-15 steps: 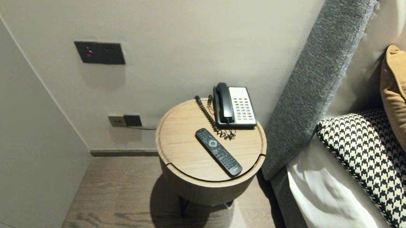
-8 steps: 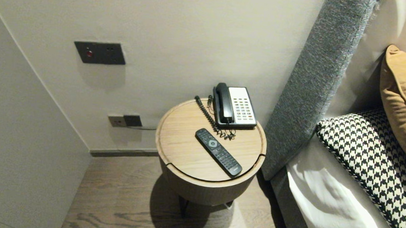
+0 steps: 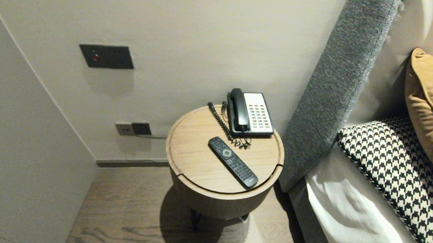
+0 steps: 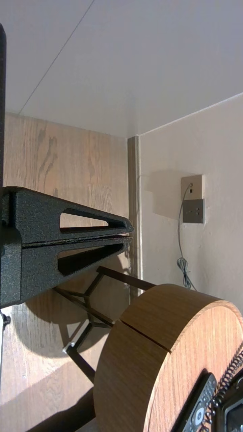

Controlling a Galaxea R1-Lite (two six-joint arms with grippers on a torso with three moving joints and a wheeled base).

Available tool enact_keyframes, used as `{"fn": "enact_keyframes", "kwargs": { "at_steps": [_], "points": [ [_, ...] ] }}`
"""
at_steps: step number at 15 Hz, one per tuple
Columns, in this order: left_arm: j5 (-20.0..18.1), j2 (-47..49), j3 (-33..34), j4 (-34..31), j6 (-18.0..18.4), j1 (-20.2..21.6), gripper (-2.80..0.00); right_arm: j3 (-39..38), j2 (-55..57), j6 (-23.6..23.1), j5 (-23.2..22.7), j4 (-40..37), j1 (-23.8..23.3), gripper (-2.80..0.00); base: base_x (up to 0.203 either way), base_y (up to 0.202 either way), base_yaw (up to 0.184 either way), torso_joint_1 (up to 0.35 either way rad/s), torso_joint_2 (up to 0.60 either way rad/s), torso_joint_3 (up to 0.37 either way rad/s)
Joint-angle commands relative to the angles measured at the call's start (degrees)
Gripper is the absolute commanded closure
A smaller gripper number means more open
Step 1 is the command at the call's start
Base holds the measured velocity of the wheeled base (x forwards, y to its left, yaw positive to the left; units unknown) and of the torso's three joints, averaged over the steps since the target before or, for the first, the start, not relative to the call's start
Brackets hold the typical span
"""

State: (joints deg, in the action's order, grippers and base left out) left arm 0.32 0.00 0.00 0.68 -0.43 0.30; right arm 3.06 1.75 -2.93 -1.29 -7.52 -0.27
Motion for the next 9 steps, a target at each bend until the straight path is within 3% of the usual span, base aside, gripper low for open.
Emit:
{"fn": "enact_keyframes", "kwargs": {
  "at_steps": [1,9],
  "points": [
    [0.03,0.00,0.00,0.02,-0.01,0.05,0.00,-0.16,-1.44,0.12,-0.03,-0.48,0.09,0.00,0.000,0.000,0.000,0.000,0.00,0.000],
    [0.03,0.00,0.00,-0.07,-0.01,0.05,0.00,-0.16,-1.58,0.38,0.06,-0.48,0.00,0.00,0.000,0.000,0.000,0.000,0.00,0.000]
  ]
}}
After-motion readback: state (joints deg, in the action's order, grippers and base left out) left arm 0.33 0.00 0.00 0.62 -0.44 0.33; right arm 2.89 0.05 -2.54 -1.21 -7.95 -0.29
